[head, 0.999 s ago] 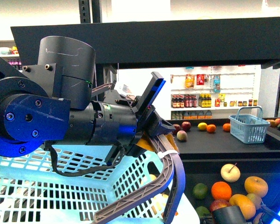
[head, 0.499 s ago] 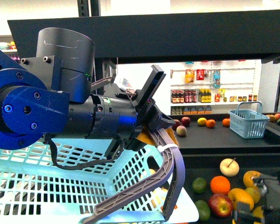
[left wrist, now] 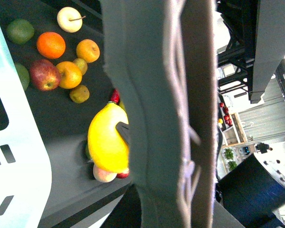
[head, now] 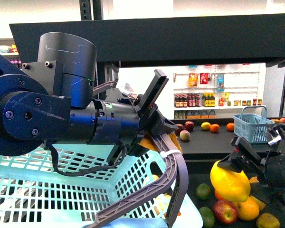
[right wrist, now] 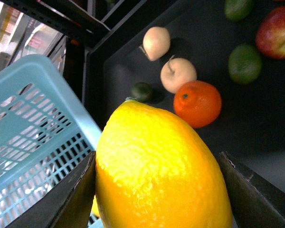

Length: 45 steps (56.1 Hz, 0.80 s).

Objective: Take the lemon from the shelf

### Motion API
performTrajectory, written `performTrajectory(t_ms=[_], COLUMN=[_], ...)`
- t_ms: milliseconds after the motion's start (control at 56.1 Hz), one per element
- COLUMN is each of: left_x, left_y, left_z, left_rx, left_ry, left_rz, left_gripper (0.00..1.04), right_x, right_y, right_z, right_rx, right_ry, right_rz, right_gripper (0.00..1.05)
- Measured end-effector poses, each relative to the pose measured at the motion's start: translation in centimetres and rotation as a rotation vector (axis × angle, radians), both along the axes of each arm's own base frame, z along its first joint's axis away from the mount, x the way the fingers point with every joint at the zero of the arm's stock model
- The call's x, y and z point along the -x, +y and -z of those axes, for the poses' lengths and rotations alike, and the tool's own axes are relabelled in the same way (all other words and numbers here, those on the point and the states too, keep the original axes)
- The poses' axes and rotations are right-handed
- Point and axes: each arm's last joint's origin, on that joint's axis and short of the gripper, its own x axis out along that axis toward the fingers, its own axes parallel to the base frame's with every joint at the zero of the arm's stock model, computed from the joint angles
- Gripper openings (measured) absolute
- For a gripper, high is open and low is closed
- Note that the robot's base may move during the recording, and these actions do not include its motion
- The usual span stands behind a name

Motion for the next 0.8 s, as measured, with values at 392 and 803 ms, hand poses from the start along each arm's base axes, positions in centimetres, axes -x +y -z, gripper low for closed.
performTrajectory(t_ms=[392,803], left_x=[0.0,0.0], left_y=[0.0,0.0], left_z=[0.0,0.0], left_rx=[0.000,0.000], left_ry=[0.000,0.000], left_rz=[-0.001,0.000], left_gripper=[0.07,0.07], right_x=[1.1,2.0], right_y=[4.7,7.4], right_z=[-1.1,-0.4], right_rx=[-0.071,-0.069], right_ry=[-0.006,0.011], right_rz=[-0.101,-0.159], right_gripper=[0.71,0.71])
